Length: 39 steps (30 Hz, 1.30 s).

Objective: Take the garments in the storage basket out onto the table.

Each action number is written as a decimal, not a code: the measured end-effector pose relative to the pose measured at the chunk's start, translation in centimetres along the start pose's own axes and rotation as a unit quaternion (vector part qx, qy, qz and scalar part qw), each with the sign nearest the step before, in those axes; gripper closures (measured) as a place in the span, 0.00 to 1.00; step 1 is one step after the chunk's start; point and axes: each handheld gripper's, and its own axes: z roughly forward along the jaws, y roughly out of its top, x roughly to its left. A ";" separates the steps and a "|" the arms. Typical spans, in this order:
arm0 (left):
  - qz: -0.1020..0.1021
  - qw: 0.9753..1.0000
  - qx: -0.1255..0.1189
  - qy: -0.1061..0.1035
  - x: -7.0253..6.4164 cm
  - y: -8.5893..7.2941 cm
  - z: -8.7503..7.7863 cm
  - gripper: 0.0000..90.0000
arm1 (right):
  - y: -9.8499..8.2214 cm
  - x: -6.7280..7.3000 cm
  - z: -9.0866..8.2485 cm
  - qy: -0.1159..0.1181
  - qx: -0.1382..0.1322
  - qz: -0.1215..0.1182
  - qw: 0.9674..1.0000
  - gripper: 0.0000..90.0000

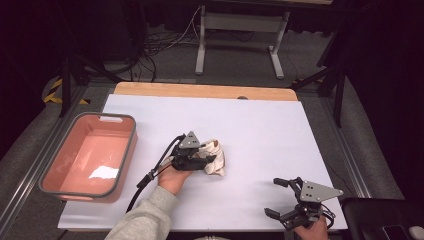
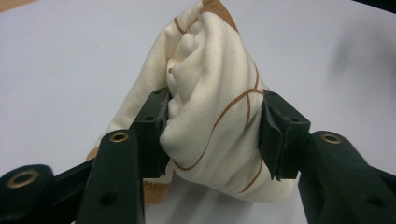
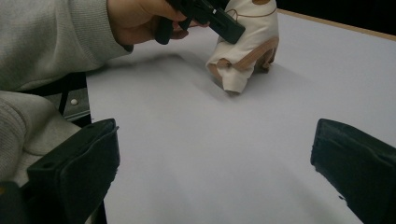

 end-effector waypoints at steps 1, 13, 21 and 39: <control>-0.003 1.000 0.001 -0.001 0.0 0.0 0.1 0.55 | 0.0 0.0 0.0 0.000 0.000 0.000 1.000 0.02; -0.026 1.000 0.006 0.003 0.0 0.1 0.3 0.23 | 0.0 0.0 0.0 -0.001 0.000 -0.001 1.000 0.02; -0.028 0.999 -0.005 0.023 0.2 0.6 -0.1 0.03 | 0.0 0.0 0.0 -0.001 0.000 0.000 1.000 0.02; -0.008 0.998 -0.047 0.050 -0.2 2.0 -2.3 0.00 | -0.1 -0.1 0.0 0.001 0.000 0.001 1.000 0.02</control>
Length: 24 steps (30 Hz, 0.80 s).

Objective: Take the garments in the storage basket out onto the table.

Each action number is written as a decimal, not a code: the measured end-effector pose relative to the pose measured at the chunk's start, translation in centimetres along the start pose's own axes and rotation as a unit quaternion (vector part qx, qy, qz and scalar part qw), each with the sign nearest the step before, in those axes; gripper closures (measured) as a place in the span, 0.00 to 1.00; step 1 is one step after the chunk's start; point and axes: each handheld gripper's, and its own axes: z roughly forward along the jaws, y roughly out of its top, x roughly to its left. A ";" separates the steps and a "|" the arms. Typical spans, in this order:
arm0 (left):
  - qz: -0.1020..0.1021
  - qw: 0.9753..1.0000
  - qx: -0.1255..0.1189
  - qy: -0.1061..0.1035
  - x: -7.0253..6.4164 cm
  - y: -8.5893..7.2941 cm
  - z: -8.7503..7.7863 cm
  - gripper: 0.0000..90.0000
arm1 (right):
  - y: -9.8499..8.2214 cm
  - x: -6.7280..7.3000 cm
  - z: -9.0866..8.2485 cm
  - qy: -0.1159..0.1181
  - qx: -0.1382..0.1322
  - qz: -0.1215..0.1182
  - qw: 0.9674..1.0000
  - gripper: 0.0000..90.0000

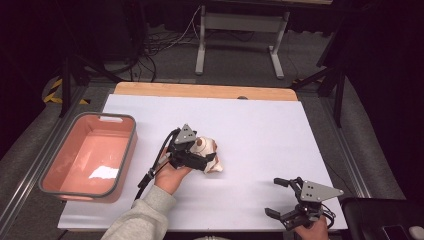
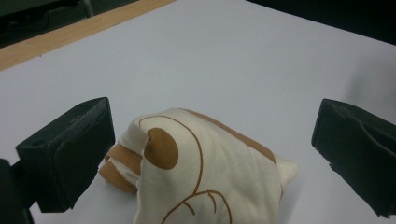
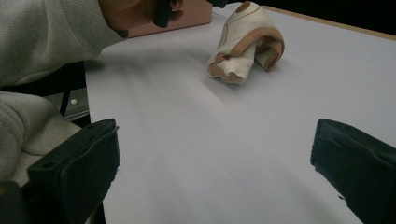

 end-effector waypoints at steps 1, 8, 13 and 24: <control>0.004 1.000 -0.002 0.001 0.0 0.1 -0.1 0.00 | 0.0 0.0 0.0 0.001 0.001 0.001 1.000 0.02; 0.015 1.000 -0.014 -0.011 -0.9 1.0 -1.1 0.00 | 0.0 0.0 0.0 0.001 0.001 0.001 1.000 0.02; 0.033 0.999 -0.017 -0.018 -1.9 1.3 -2.1 0.00 | 0.0 0.0 0.1 0.001 0.001 0.000 1.000 0.02; 0.044 0.998 -0.018 -0.047 -2.6 1.2 -4.2 0.00 | 0.0 0.0 -0.1 -0.002 -0.001 -0.001 1.000 0.02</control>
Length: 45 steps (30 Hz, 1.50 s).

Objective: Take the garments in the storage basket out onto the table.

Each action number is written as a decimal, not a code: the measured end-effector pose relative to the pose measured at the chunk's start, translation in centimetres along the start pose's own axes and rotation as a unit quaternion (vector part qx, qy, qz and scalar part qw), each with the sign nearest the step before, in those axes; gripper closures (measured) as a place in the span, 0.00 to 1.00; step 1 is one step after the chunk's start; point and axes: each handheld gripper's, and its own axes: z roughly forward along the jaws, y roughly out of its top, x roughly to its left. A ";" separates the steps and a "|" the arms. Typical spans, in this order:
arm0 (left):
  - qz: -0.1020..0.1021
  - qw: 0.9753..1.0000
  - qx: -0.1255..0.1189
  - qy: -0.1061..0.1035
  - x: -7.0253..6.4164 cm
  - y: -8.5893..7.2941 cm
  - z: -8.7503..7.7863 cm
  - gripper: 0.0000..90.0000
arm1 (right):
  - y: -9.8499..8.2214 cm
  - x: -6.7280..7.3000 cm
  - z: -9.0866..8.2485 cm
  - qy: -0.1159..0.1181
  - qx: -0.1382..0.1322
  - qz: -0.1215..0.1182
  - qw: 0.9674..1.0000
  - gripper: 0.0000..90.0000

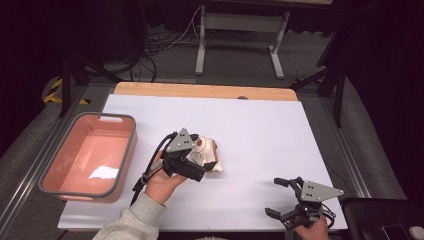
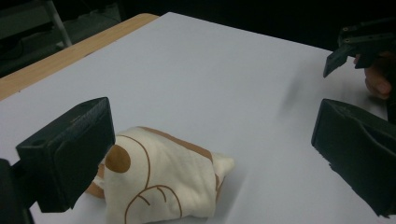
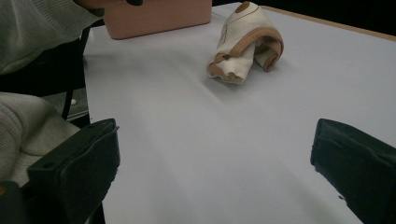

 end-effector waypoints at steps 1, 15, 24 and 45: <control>0.000 1.000 0.000 -0.001 0.0 -0.1 -0.2 0.00 | 0.0 0.0 0.0 0.000 -0.001 0.000 1.000 0.02; -0.020 1.000 -0.016 -0.016 0.1 -2.4 -3.4 0.00 | 0.0 0.0 -0.1 -0.002 -0.002 0.001 1.000 0.02; -0.037 0.999 -0.016 -0.011 0.7 -5.3 -4.9 0.00 | 0.0 0.0 0.0 -0.004 0.002 0.003 1.000 0.02; -0.074 0.997 -0.037 -0.011 0.9 -10.4 -6.3 0.00 | -0.1 -0.1 0.2 -0.003 0.005 0.006 1.000 0.02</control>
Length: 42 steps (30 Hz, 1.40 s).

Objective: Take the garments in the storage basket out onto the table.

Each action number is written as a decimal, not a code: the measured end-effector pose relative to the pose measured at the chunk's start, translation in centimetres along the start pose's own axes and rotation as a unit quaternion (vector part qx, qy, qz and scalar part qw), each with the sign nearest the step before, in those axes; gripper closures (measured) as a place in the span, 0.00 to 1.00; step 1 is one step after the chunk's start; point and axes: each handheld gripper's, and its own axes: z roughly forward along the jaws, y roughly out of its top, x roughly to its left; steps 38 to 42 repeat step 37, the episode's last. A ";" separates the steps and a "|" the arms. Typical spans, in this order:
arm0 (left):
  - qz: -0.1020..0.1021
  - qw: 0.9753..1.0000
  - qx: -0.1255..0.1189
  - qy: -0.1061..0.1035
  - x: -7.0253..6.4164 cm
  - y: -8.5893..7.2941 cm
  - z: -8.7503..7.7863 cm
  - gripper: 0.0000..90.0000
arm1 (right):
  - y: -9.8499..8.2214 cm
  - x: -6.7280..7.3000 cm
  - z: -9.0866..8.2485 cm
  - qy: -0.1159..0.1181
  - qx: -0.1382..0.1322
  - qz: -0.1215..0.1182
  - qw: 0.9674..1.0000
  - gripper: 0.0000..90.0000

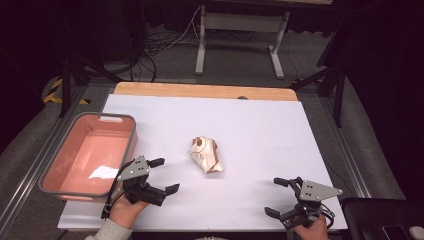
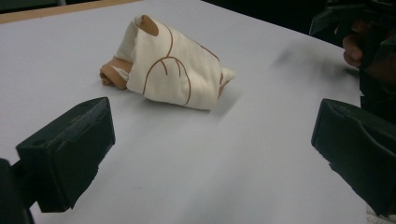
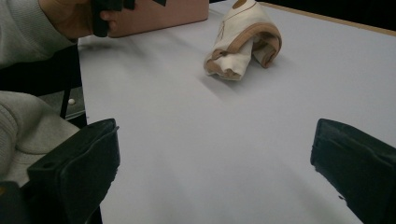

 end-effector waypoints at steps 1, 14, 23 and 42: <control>0.002 1.000 -0.002 0.000 0.1 -0.1 0.0 0.00 | 0.0 0.0 0.0 0.000 0.000 0.000 1.000 0.02; -0.009 1.000 0.014 -0.008 0.1 -2.0 0.3 0.00 | -0.1 -0.2 0.1 0.006 0.004 0.002 1.000 0.02; -0.019 1.000 0.013 -0.010 0.2 -2.2 0.5 0.00 | -0.1 -0.2 0.0 0.006 0.001 0.003 1.000 0.02; -0.045 0.999 0.019 -0.001 0.7 -2.1 0.5 0.00 | -0.2 -0.3 0.0 -0.001 0.002 0.006 1.000 0.02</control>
